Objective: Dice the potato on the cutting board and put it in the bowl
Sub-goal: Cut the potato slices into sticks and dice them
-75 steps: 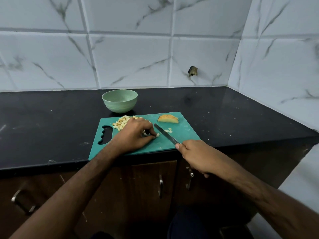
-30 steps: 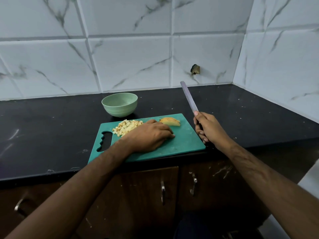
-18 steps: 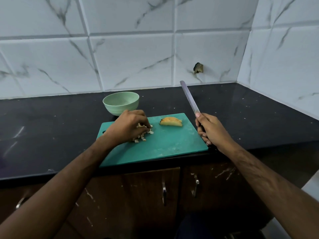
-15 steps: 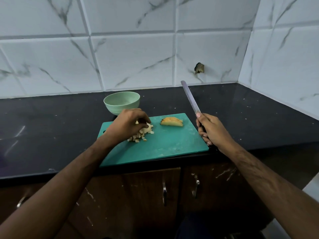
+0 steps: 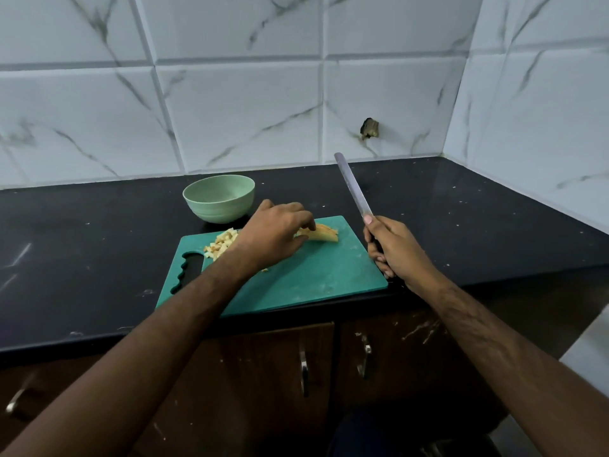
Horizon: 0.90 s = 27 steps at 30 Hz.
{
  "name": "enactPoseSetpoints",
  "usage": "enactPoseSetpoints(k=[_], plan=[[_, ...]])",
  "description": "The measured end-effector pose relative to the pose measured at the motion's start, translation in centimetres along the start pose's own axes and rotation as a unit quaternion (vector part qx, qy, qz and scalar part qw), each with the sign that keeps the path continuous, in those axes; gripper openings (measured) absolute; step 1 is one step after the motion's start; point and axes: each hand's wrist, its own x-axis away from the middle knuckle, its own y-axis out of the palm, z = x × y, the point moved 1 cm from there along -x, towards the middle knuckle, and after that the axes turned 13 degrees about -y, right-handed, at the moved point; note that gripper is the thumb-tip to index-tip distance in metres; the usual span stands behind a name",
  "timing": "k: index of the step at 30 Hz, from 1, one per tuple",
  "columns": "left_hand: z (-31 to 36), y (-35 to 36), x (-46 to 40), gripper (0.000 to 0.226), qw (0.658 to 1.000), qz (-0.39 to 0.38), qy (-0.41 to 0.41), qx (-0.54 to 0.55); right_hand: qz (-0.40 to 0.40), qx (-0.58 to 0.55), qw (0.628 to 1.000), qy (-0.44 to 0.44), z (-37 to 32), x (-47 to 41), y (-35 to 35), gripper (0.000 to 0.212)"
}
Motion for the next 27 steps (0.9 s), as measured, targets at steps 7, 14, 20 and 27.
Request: enactPoseSetpoints(k=[7, 14, 20, 27], plan=[[1.0, 1.0, -0.7, 0.006, 1.0, 0.006, 0.006, -0.021, -0.002, -0.01, 1.0, 0.0, 0.1, 0.0, -0.1, 0.041], [1.2, 0.5, 0.3, 0.009, 0.998, 0.032, 0.034, -0.048, -0.005, -0.013, 1.0, 0.004, 0.1, 0.0, -0.2, 0.041], [0.1, -1.0, 2.3, 0.011, 0.997, -0.002, 0.075, 0.011, -0.005, -0.007, 1.0, 0.003, 0.1, 0.0, -0.4, 0.042], [-0.7, -1.3, 5.1, 0.011, 0.991, -0.075, 0.066, 0.087, -0.01, 0.031, 0.999, 0.004, -0.3, 0.1, -0.1, 0.042]])
